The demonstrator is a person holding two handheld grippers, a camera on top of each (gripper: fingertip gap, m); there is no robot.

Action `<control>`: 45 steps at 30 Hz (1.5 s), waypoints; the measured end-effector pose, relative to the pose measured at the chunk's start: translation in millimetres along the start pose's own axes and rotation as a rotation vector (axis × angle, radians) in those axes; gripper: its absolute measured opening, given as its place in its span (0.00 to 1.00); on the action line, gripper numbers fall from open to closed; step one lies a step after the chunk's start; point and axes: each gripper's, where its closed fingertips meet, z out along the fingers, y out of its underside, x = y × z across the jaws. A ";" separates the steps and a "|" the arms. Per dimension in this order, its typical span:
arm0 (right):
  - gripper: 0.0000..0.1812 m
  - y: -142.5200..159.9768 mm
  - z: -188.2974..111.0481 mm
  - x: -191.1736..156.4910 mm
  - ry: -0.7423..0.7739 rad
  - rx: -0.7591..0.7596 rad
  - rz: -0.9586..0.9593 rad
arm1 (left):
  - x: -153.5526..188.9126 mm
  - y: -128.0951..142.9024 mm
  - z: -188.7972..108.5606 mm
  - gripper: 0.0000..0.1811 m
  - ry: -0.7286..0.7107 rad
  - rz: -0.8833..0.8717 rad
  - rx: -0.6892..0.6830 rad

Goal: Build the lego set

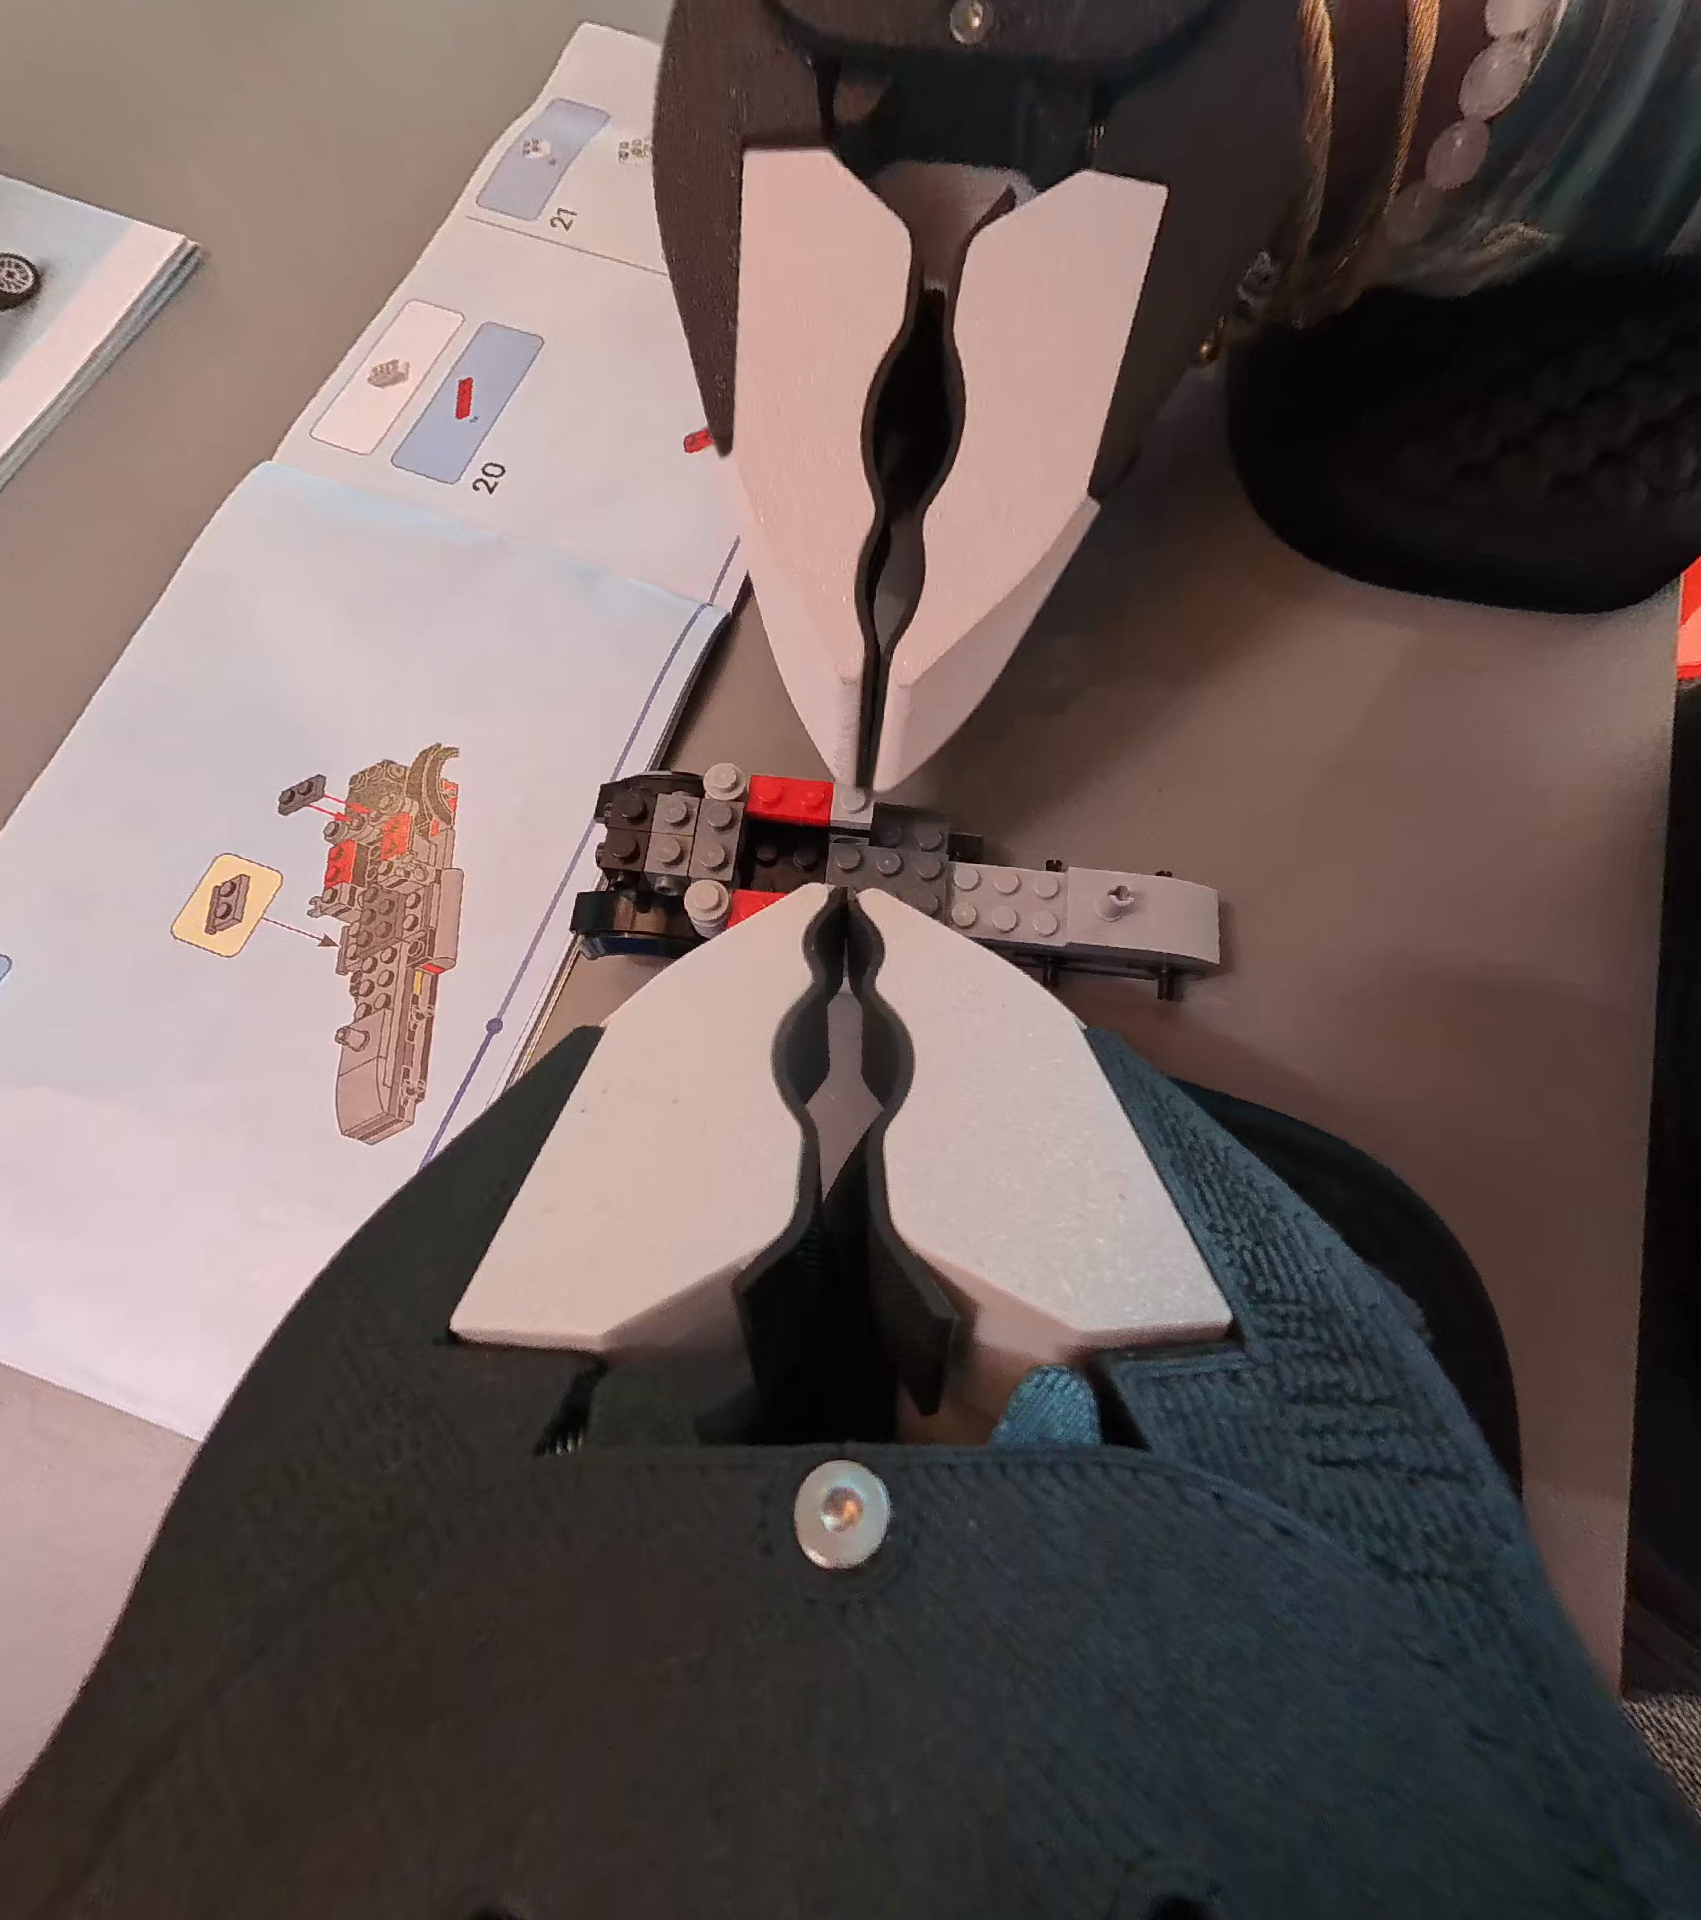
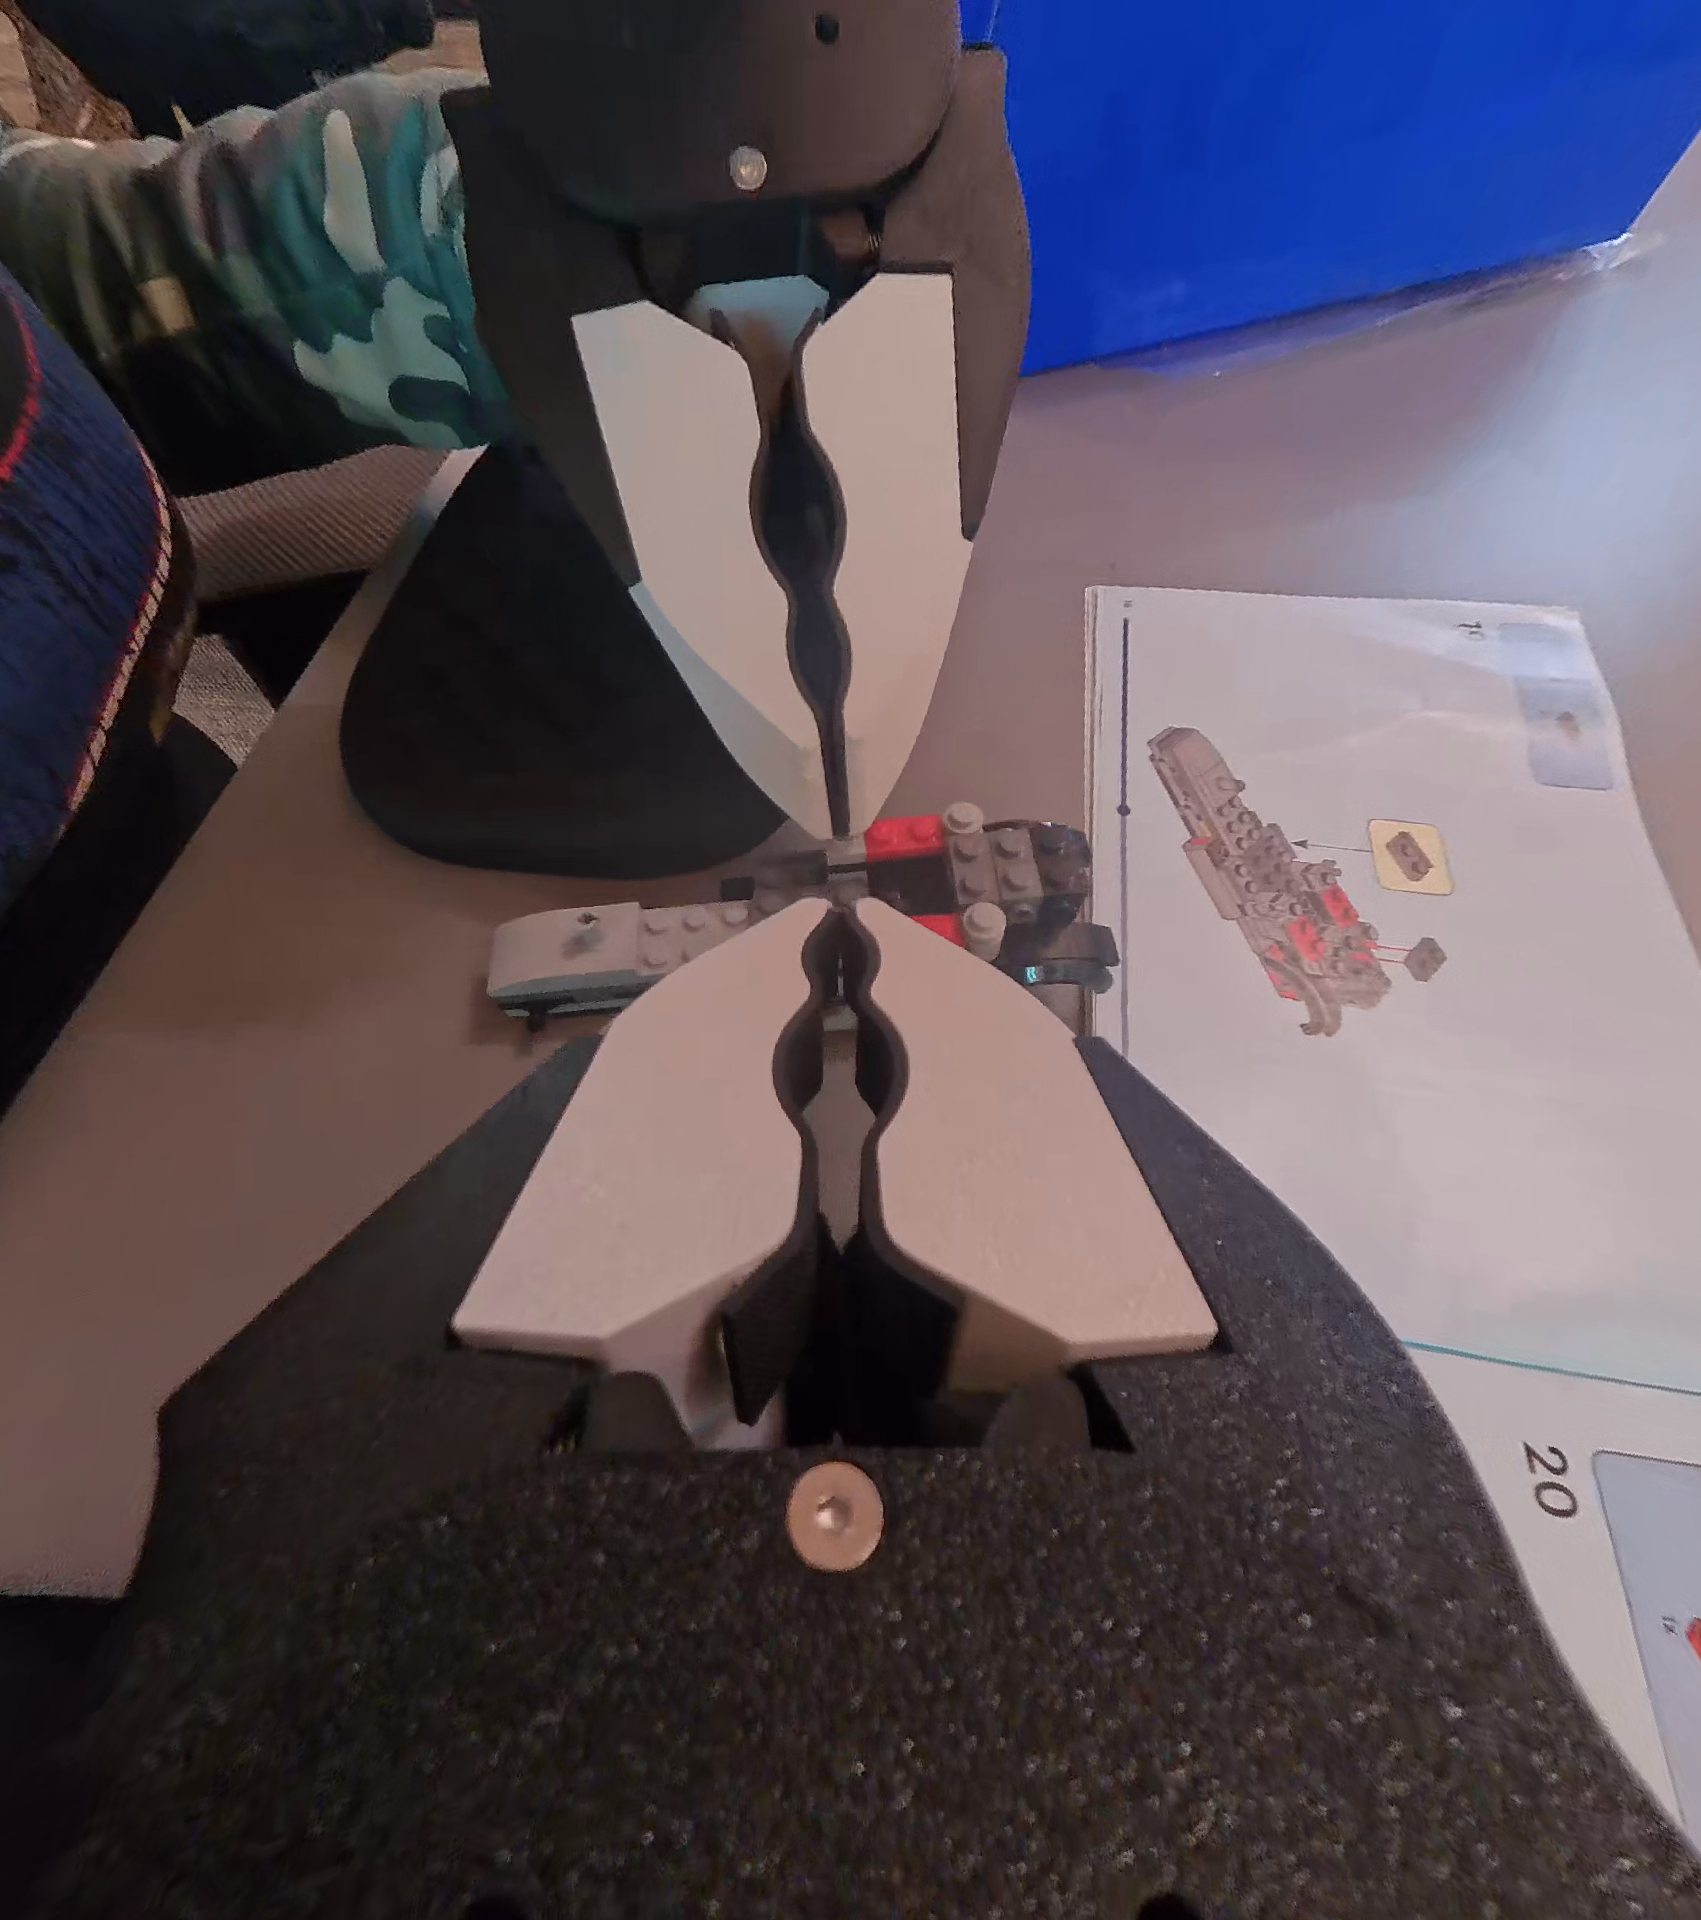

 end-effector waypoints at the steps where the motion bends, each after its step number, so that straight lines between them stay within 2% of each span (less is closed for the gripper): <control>1: 0.00 1.5 0.3 1.1 0.005 -0.002 0.004 | 0.0 -0.1 0.1 0.00 -0.001 -0.003 -0.002; 10: 0.00 4.7 0.1 2.5 0.006 -0.006 0.004 | 0.3 0.2 -0.1 0.00 0.002 -0.013 -0.033; 13: 0.00 -5.0 -1.1 0.3 -0.005 0.057 0.004 | 0.3 0.4 -0.4 0.00 -0.001 -0.013 -0.045; 15: 0.00 3.8 0.8 2.9 0.008 -0.002 -0.002 | 0.3 0.4 -0.3 0.00 -0.001 -0.017 -0.046; 45: 0.00 5.0 3.0 3.4 0.024 -0.005 0.019 | -0.1 0.5 0.9 0.00 0.002 -0.035 -0.083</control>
